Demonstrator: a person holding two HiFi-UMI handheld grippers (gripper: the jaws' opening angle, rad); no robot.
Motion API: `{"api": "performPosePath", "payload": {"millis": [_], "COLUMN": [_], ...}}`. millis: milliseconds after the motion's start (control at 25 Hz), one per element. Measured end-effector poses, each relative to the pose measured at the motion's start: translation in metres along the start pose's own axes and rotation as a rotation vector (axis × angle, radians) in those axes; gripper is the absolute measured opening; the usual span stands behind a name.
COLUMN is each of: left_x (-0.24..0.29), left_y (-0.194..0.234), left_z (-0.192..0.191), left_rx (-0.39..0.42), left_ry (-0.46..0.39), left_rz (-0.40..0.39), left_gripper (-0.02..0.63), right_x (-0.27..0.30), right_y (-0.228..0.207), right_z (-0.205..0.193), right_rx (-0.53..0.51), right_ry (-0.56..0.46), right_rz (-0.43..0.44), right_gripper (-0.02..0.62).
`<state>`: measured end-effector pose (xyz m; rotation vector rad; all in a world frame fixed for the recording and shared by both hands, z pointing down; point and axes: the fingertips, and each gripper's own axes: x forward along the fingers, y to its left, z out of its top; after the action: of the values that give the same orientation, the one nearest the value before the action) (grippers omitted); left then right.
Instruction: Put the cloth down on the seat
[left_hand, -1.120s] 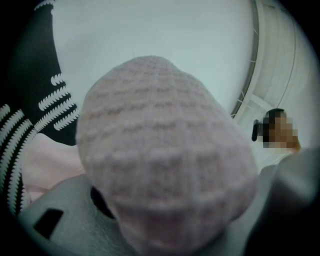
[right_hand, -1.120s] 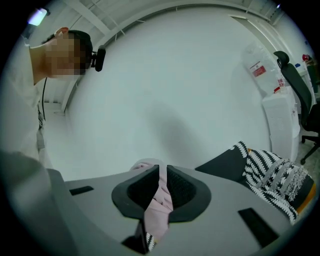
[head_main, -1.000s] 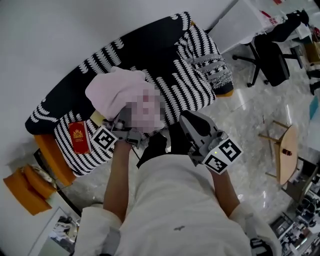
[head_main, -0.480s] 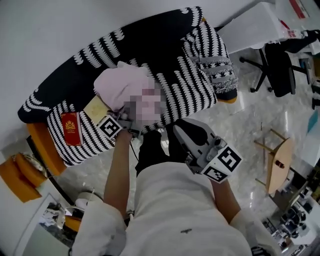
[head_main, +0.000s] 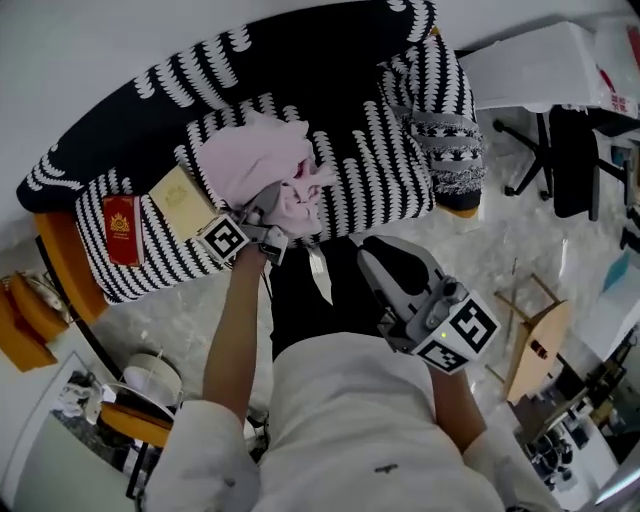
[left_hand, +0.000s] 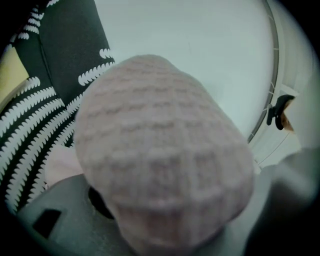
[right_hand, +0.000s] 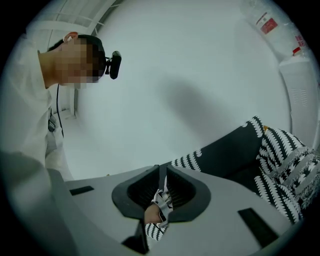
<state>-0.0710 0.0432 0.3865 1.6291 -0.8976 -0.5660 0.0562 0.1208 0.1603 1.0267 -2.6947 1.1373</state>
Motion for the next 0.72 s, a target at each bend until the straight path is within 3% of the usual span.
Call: {"api": "performPosePath", "payload": {"millis": [320, 480, 720], "left_x": [0.004, 0.011, 0.008], "left_y": [0.050, 0.084, 0.123], "left_z": [-0.018, -0.027, -0.040], "left_rx": [-0.056, -0.001, -0.014], "left_ry": [-0.055, -0.023, 0.009], "left_rz": [0.069, 0.145, 0.211], "left_gripper": [0.299, 0.301, 0.304], "right_x": [0.000, 0.003, 0.009], "right_y": [-0.026, -0.038, -0.045], "right_z": [-0.012, -0.020, -0.040], "right_rx": [0.026, 0.040, 0.076], "right_ry": [0.040, 0.056, 0.086], "right_rz": [0.016, 0.024, 0.031], "right_gripper": [0.009, 0.009, 0.009]}}
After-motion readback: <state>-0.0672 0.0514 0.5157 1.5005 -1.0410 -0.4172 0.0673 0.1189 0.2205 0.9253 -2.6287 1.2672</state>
